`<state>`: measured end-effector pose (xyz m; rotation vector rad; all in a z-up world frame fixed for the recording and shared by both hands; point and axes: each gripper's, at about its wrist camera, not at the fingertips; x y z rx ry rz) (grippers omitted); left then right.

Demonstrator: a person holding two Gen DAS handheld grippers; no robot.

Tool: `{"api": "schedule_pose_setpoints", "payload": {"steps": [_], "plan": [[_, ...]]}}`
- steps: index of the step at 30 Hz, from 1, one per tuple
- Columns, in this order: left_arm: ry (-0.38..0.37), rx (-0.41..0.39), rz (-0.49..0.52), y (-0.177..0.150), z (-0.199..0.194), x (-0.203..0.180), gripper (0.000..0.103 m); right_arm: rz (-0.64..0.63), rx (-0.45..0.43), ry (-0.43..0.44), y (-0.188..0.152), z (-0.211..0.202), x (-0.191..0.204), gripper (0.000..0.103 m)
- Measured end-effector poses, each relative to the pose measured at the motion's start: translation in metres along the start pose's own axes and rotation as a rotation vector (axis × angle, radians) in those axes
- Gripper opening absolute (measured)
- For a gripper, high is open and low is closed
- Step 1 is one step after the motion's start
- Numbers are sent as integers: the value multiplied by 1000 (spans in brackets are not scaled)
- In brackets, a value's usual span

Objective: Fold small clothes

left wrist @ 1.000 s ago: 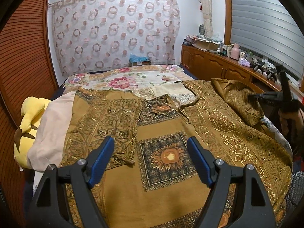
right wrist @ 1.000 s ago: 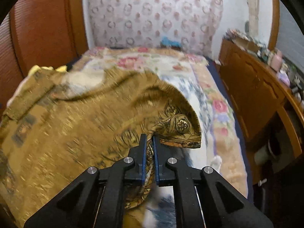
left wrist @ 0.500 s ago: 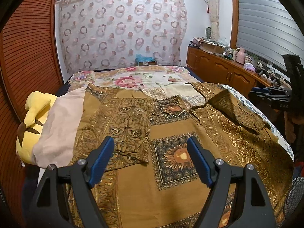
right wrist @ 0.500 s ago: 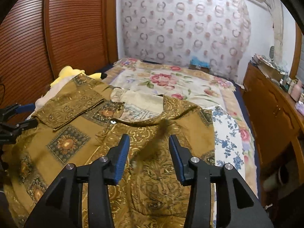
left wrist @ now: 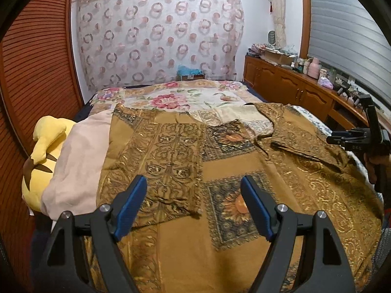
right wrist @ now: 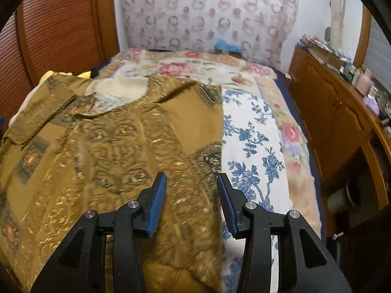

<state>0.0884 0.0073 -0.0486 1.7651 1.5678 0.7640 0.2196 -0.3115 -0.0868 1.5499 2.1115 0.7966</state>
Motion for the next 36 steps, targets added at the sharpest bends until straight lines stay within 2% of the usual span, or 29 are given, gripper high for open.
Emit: {"api": "schedule_pose_setpoints", "payload": {"steps": [15,21,28,36], "plan": [[74,60,-21,36,46,60,79,-33,-22,1,47,37,-9,43],[54,87,-49,49,66,88,79,-56,-25,5,62,48,-9,43],[73,106,-57,59,84,117,79,-73,-21,5,72,61,-10,43],[77,125,-87,68,102,149,69,-81,-3,-1,80,77,-15,43]]}}
Point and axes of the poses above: each gripper's, at about its wrist camera, not at the fingertips, and z roughly the way its jaws point, x to its left, y to its top, and after that the axes turned 2 degrees about z, right-handed
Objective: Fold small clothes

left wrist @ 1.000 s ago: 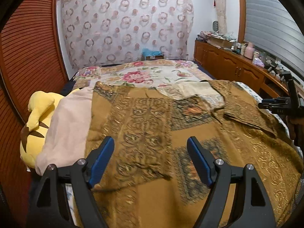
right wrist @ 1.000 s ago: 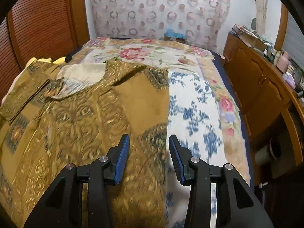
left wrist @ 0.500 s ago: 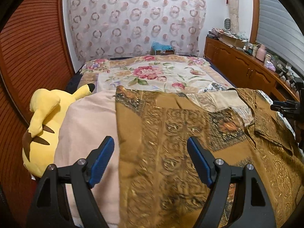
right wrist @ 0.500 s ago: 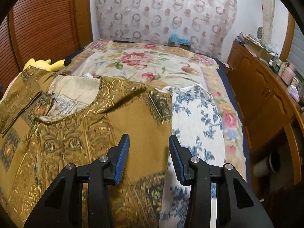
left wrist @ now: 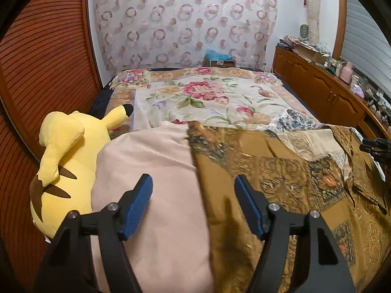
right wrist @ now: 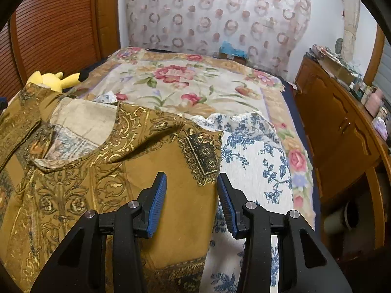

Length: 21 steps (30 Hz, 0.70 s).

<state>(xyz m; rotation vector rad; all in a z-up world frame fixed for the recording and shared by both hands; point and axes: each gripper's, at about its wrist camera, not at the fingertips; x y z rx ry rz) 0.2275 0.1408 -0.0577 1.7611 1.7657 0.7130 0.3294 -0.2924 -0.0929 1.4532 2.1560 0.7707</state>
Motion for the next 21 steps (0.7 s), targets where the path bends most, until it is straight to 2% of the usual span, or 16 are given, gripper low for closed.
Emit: {"api": "schedule_pose_setpoints", "payload": {"steps": [10,15,21], "plan": [[-13,54,-22,7,23,17,68,51,23,6,3,14,-20,43],[-57,65,-22,12,29,13,68,62,30,26,3,14,-25,43],[-106,69,1,26,37,1,55,95,34,63,4,16,-31,43]]}}
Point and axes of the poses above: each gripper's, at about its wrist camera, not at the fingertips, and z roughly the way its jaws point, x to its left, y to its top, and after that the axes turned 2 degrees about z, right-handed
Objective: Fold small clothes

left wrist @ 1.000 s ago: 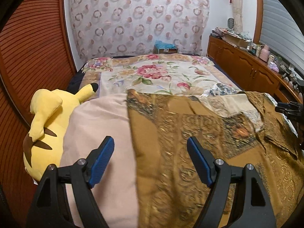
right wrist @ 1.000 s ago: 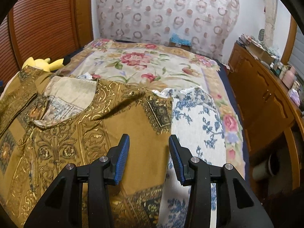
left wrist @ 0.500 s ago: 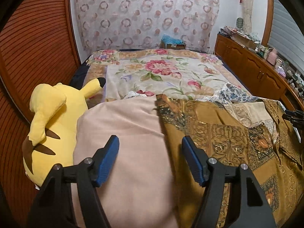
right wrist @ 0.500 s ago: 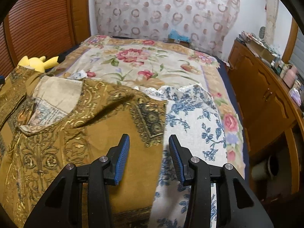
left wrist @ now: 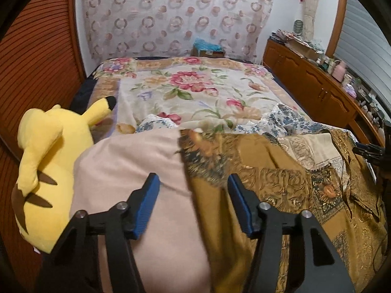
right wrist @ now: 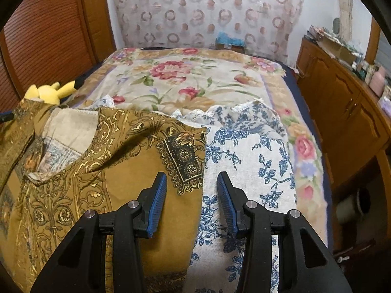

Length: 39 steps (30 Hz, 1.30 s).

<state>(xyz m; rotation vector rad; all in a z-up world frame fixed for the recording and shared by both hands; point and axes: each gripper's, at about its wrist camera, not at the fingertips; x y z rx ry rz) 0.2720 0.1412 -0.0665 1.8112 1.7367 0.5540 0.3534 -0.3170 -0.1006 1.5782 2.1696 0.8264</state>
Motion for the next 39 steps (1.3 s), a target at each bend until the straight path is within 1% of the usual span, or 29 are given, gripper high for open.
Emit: {"api": "schedule_pose_setpoints", "payload": {"steps": [1,2,3,4,5,6,8,9,11,13,17,21,25,28,33,37,39], "plan": [[-1,4,6,2,2,-2,53,-5,1,5,0,0,0,41],[0,8,11,3,4,-4,51,-5,2,13,0,0,-1,35],[0,11,16,5,6,-5,49,-10,5,31,1,0,-1,31],[1,14,23,5,8,-6,46,-18,7,41,1,-1,1,25],[3,15,28,6,9,-7,42,-28,9,44,0,-1,4,20],[6,15,31,7,10,-8,39,-35,10,42,1,0,6,19],[9,16,40,8,11,-8,22,-48,16,53,1,-1,9,9],[6,14,48,8,10,-9,20,-53,17,38,0,-1,12,8],[-12,5,63,7,7,-11,6,-60,20,25,0,-1,17,6],[-27,-3,54,7,1,-11,2,-67,-3,3,0,-7,22,4],[-53,-63,73,5,-25,-25,0,-50,-86,9,3,-33,27,3],[-79,-105,102,2,-50,-40,0,-53,-173,9,4,-69,36,3],[-93,-138,108,-5,-73,-45,0,-57,-226,17,0,-101,44,2],[-95,-160,111,-19,-93,-49,0,-57,-258,32,-7,-121,48,2],[-98,-188,116,-44,-121,-52,0,-63,-301,62,-32,-156,57,2],[-101,-205,109,-77,-143,-53,0,-53,-322,73,-58,-178,61,2],[-106,-216,99,-96,-155,-50,0,-42,-328,77,-76,-190,62,2]]}}
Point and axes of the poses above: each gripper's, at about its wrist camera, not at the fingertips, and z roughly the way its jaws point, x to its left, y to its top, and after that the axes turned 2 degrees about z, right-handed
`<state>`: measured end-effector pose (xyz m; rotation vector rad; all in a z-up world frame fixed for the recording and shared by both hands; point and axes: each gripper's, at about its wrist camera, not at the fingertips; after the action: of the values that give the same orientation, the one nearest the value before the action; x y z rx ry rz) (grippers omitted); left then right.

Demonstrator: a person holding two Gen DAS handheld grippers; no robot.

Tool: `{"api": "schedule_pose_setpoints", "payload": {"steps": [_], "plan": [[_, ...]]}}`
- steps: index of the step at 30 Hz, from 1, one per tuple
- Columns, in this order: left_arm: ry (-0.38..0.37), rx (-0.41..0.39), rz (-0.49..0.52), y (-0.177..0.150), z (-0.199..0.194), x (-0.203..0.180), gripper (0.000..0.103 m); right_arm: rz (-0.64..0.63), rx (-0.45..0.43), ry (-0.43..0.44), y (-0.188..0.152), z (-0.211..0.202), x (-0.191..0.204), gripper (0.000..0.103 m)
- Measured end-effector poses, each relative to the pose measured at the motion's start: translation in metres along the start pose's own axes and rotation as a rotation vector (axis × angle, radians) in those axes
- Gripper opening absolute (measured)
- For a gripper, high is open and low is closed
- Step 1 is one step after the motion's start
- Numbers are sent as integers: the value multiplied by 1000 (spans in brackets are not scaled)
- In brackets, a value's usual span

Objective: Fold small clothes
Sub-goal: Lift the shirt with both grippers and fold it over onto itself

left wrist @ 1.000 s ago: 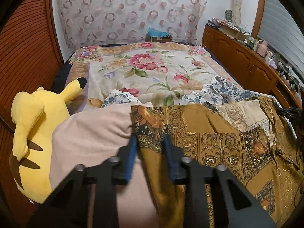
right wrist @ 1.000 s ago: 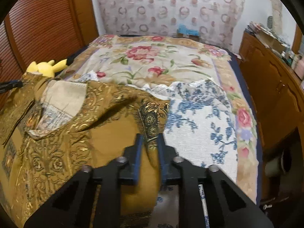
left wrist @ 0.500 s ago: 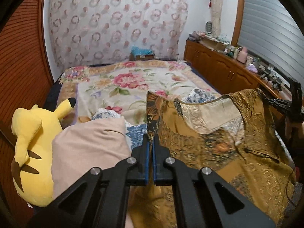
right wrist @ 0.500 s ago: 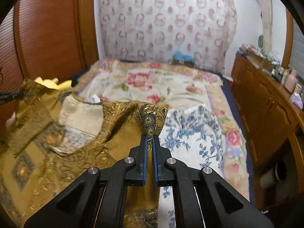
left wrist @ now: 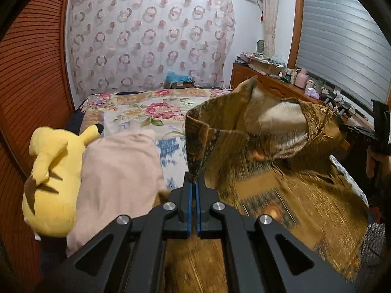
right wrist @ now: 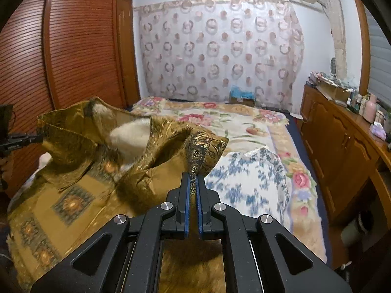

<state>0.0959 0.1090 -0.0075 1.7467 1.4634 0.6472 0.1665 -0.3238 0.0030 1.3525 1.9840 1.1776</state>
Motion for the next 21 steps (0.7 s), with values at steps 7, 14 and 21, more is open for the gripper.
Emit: {"api": "schedule_pose_setpoints", "payload": {"steps": [7,14,21], "plan": [[-19,-18,-58,-52,-38,5,0,55,26,14,-53,-44,2,1],[-22,-47,-96,-79,-62,4,0,69,63,0,-85,-74,4,1],[-22,-63,-84,-89,-88,-4,0,44,104,0,-107,-103,10,1]]}}
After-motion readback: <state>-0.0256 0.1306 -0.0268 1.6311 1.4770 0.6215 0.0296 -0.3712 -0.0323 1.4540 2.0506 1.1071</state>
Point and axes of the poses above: each gripper's, at about its wrist camera, not at the fingertips, and z roughly the way its jaws point, x to its left, y to its top, and after that the axes turned 2 degrees about z, right-handed
